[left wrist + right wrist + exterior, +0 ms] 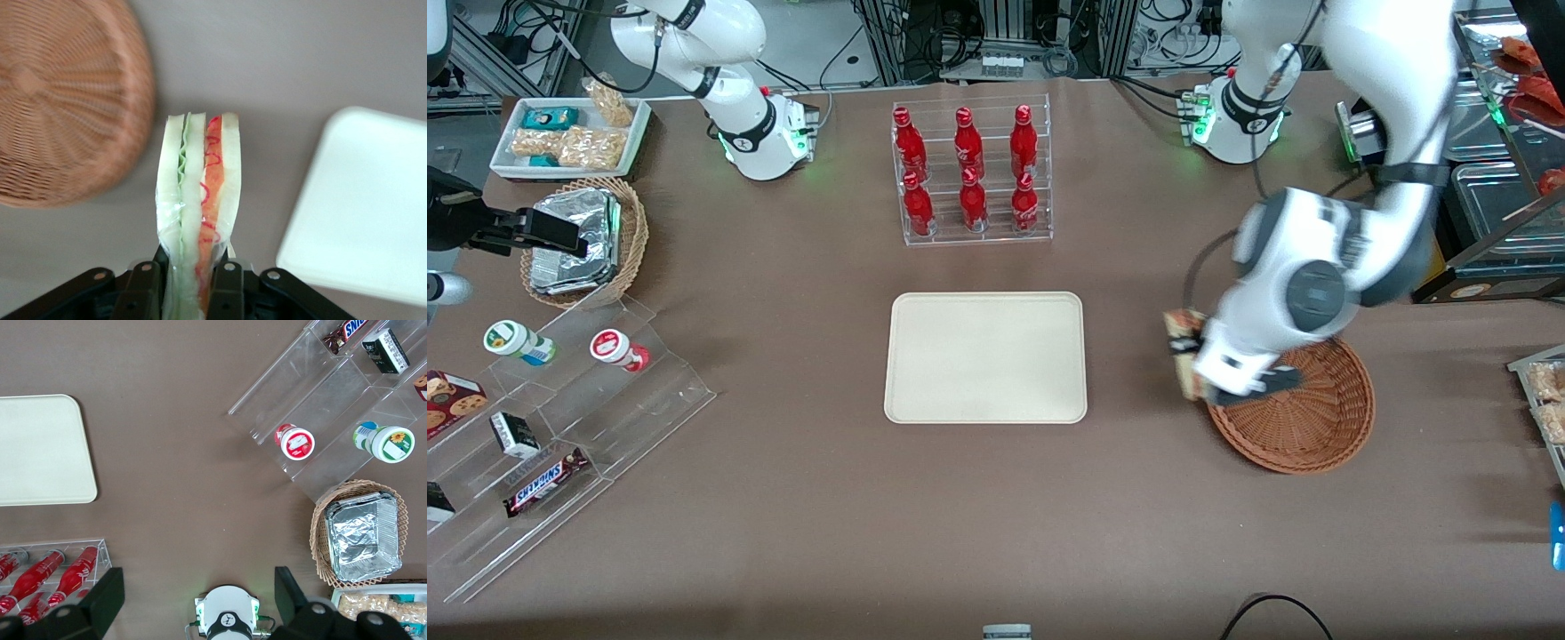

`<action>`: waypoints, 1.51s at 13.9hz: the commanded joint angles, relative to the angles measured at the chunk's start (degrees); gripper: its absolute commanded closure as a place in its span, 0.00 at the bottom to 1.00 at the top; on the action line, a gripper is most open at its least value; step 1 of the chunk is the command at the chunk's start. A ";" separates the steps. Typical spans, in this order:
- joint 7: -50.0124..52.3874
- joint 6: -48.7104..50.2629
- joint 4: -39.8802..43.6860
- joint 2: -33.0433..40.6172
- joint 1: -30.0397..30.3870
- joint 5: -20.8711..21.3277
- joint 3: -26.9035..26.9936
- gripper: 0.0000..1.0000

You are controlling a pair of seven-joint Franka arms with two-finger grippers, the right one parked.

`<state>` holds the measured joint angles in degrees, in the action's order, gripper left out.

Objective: Place sandwich from basket to tray
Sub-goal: 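Lift the sandwich out of the basket and carry it toward the tray, then lower the held sandwich onto the cream tray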

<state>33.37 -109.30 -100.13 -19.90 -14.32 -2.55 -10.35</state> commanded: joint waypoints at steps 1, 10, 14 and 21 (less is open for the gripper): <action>3.17 0.67 5.70 -4.94 -7.45 -4.02 0.77 0.71; 13.64 -7.32 17.42 -20.35 -23.37 -3.87 0.86 0.62; 14.44 -8.82 17.42 -21.84 -24.35 -4.04 0.95 0.56; 17.78 -11.11 17.77 -22.81 -24.79 -3.87 1.12 0.00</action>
<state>49.91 -120.22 -83.86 -42.28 -38.12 -6.15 -10.10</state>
